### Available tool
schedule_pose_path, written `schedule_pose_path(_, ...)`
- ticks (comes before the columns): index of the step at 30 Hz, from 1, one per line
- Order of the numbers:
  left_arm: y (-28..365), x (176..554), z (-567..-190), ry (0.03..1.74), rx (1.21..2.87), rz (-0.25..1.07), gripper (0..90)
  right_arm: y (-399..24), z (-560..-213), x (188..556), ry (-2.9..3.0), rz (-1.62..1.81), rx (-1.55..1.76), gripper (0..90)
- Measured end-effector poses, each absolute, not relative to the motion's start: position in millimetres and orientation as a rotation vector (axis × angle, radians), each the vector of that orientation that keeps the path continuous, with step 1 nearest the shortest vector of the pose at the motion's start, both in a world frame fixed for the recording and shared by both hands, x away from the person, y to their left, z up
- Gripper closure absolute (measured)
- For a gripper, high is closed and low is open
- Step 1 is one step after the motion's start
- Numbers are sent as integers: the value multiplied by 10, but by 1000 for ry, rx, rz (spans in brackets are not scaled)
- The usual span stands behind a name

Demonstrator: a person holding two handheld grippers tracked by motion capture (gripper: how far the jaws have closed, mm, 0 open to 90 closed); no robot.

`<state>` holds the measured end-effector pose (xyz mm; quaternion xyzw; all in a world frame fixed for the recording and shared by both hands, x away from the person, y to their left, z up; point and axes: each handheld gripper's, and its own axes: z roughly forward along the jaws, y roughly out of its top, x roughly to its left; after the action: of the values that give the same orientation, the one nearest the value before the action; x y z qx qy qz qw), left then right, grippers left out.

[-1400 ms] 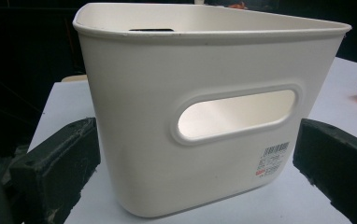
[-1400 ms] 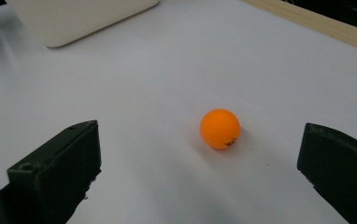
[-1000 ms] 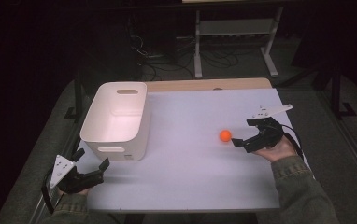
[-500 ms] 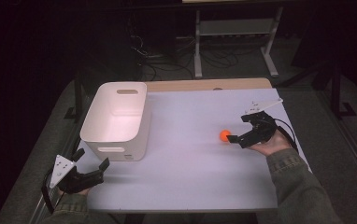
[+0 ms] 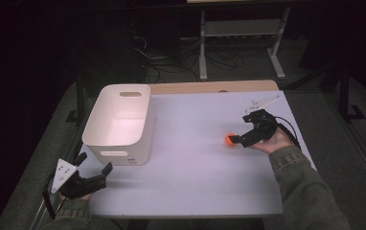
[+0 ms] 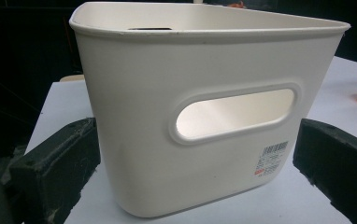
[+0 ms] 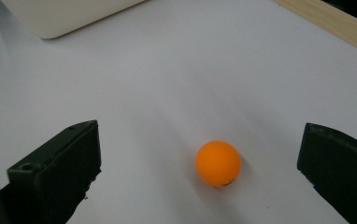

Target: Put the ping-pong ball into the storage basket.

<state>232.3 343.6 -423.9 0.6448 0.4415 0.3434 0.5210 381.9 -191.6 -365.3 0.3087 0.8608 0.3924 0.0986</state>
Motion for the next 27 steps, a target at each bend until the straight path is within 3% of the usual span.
schedule_pose_path(27,3440,2317,-4235,1058,1546,820,1,-1792,-3876,4081,2648,1073,939,0)
